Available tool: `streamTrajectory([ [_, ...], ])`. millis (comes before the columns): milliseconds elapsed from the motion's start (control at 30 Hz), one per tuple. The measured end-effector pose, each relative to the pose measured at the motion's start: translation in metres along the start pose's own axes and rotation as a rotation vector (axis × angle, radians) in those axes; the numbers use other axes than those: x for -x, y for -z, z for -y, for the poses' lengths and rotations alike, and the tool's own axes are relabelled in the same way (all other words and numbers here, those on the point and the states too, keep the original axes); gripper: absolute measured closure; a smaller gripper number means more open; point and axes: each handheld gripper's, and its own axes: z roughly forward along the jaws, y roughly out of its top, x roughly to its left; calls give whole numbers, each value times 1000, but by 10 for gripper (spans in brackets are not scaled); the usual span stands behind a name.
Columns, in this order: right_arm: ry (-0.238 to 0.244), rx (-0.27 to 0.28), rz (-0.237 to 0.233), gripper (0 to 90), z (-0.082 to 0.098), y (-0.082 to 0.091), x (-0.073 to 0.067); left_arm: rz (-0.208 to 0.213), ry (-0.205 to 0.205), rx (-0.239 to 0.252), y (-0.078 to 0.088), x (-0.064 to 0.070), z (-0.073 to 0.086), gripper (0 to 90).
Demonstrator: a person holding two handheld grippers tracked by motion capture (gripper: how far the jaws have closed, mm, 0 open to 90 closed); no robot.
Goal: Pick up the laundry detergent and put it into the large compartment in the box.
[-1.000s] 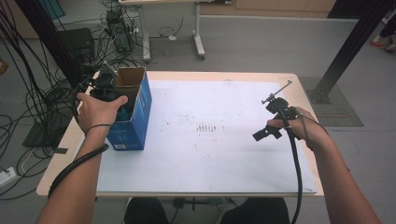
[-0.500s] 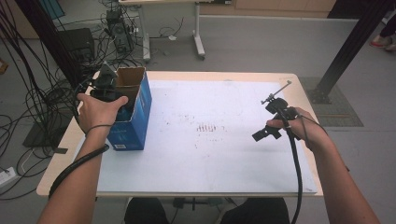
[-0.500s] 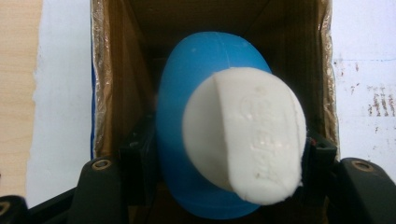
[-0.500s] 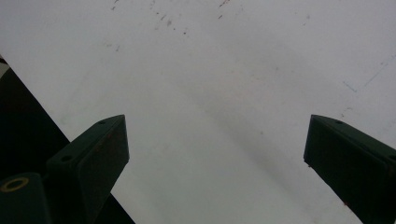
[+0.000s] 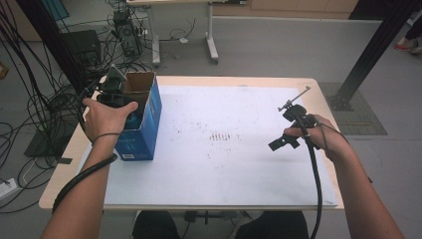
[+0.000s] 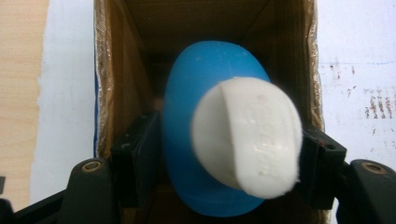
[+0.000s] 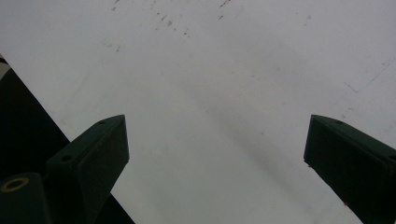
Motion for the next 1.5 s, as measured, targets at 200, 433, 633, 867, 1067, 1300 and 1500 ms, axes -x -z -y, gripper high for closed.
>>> streamTrajectory([
  [200,4,1,1,64,-1,0,-1,-19,-9,13,9,1,0,325],
  [433,8,1,5,64,-2,1,-4,-11,-21,39,23,3,-3,314],
  [633,9,1,6,64,-2,1,-5,-2,-24,66,37,6,-5,292],
  [867,16,1,10,65,-3,2,-5,-10,-38,105,56,12,-6,271],
  [1067,18,-1,11,65,-4,2,-6,-12,-48,124,71,14,-8,242],
  [1300,22,2,9,65,-5,3,-8,9,-66,126,85,20,-8,181],
  [1500,23,1,8,65,-6,2,-9,15,-103,115,97,31,-10,149],
])
